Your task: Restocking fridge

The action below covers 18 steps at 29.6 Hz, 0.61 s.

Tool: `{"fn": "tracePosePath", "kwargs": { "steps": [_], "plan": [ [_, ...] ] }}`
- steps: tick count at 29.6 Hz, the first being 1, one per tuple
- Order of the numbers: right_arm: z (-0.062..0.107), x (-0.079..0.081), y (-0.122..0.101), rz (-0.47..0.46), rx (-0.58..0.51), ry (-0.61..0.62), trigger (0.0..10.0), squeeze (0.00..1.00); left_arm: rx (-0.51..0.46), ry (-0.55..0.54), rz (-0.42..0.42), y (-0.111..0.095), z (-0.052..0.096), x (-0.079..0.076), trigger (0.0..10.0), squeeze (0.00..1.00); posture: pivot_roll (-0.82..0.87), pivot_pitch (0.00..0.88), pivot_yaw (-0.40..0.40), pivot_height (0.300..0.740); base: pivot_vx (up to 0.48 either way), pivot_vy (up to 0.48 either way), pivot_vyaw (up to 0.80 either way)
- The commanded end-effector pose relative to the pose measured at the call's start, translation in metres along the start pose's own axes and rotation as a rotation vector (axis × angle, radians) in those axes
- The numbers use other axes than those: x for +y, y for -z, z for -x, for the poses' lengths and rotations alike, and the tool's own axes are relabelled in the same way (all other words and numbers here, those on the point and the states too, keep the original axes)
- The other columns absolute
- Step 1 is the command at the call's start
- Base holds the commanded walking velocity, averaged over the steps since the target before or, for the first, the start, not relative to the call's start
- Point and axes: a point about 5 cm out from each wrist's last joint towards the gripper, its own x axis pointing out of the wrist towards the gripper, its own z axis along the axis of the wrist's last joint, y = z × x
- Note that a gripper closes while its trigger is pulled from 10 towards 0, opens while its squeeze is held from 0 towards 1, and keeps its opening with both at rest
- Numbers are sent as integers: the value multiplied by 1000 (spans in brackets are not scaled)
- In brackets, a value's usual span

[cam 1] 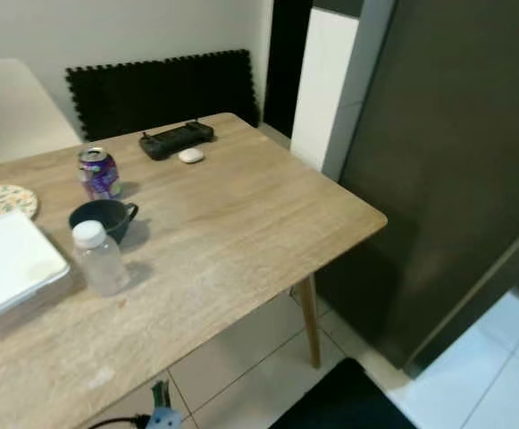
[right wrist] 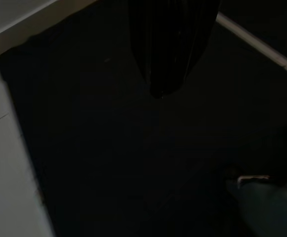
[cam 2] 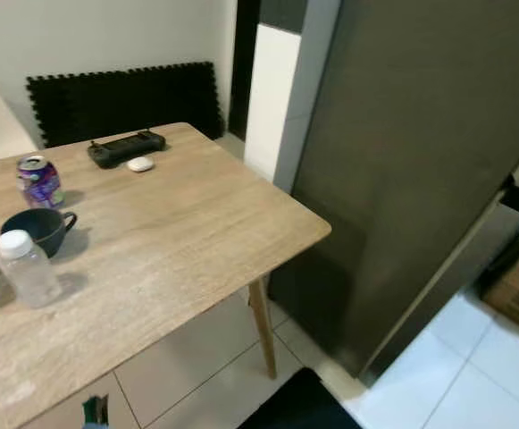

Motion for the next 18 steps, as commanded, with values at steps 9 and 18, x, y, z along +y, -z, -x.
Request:
{"fn": "tracePosePath", "kwargs": {
  "steps": [9, 18],
  "plan": [
    [-1, 5, -9, -5, 0, 6, 10000, 0, -21, 43, -21, -6, -1, -8, 10000, 0, -73, 0, -13, 740, 0, 0, -800],
    [-3, 18, -27, -4, -24, -6, 10000, 0, -24, 51, -23, -7, -1, -9, 10000, 0, -75, 0, -11, 740, 0, 0, -800]
  ]
}}
